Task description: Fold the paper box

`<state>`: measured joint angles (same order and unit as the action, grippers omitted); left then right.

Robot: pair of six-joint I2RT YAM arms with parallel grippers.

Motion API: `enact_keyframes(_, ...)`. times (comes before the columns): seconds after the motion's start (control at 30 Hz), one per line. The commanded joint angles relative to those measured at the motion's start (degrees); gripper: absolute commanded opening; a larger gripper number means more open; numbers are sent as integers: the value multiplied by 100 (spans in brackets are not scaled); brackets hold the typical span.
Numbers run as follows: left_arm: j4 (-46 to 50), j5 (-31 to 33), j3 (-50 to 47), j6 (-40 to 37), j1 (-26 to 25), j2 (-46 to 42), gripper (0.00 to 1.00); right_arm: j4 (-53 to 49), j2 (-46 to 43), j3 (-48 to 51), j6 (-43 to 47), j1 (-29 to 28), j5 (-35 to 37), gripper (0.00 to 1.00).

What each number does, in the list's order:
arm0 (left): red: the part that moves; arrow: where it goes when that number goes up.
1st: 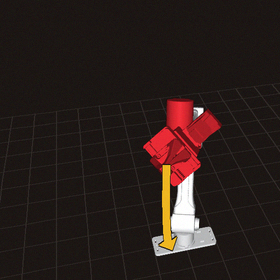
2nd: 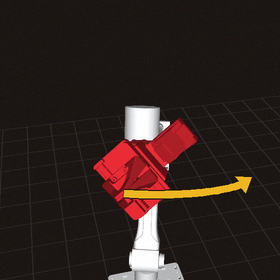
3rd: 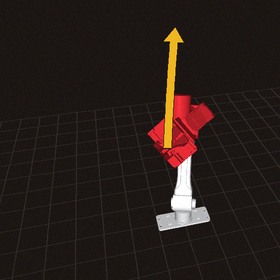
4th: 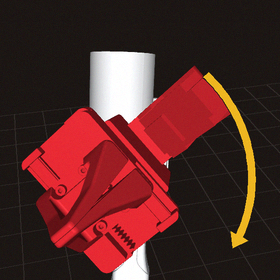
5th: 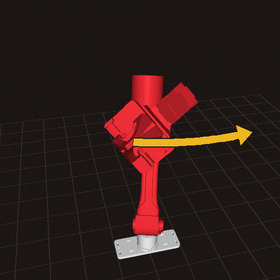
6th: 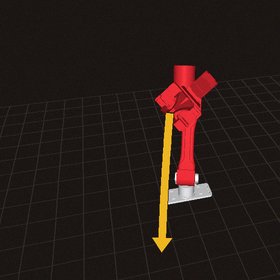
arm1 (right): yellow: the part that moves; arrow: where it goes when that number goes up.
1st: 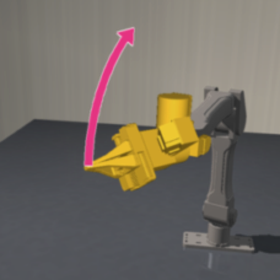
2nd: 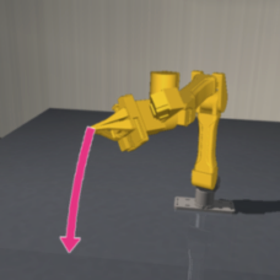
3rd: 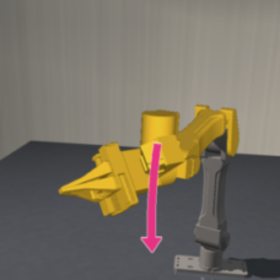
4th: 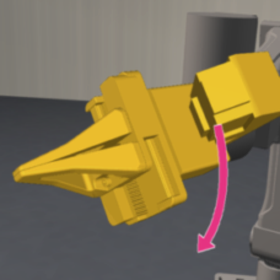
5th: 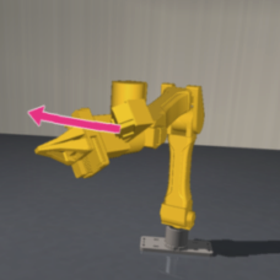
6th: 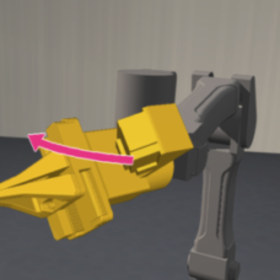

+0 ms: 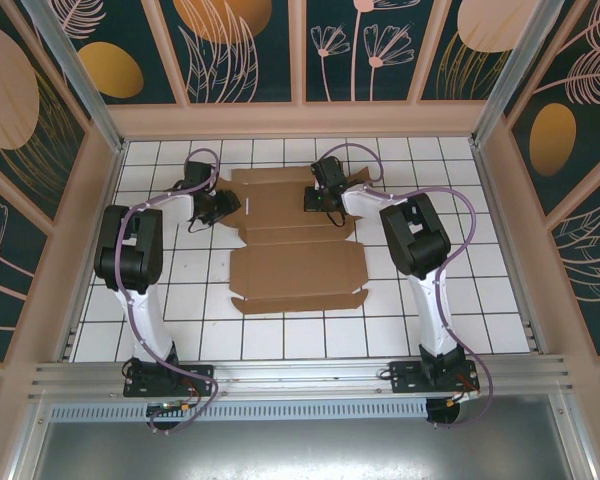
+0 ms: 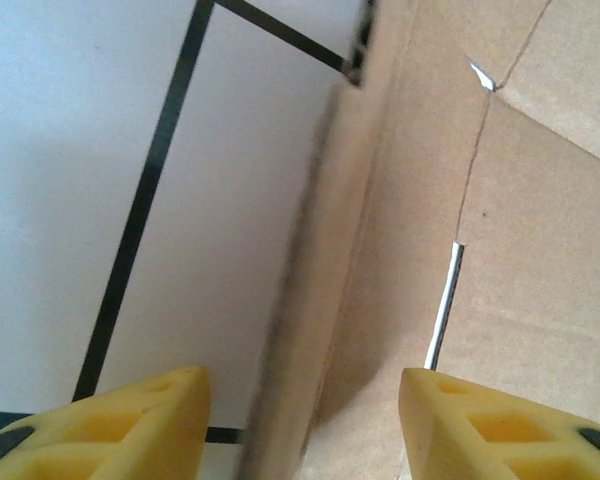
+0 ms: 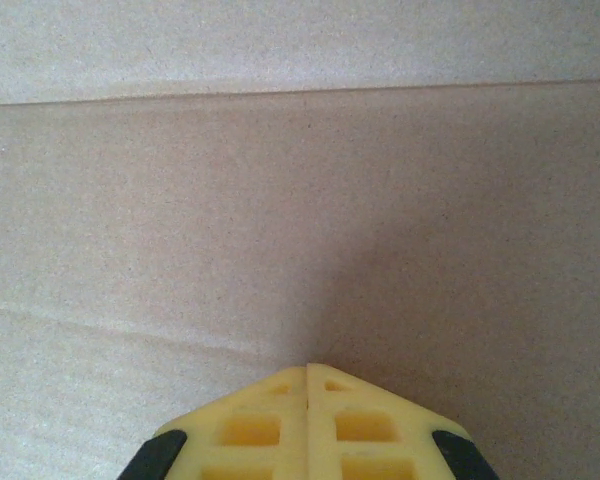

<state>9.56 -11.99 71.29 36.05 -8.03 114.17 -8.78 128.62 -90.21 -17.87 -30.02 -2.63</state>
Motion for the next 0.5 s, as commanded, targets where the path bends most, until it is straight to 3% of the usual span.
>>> enact_keyframes(0.0, 483, 625, 341, -283, -23, -88, 54, -1443, 484, 408, 126, 10, 14, 0)
enact_keyframes(0.27, 846, 1160, 702, -586, -23, -4, 48, -1460, 480, 346, 117, 3, -35, 0)
enact_keyframes(0.47, 902, 1431, 705, -711, -23, 0, 25, -1460, 511, 347, 134, -21, -71, 0)
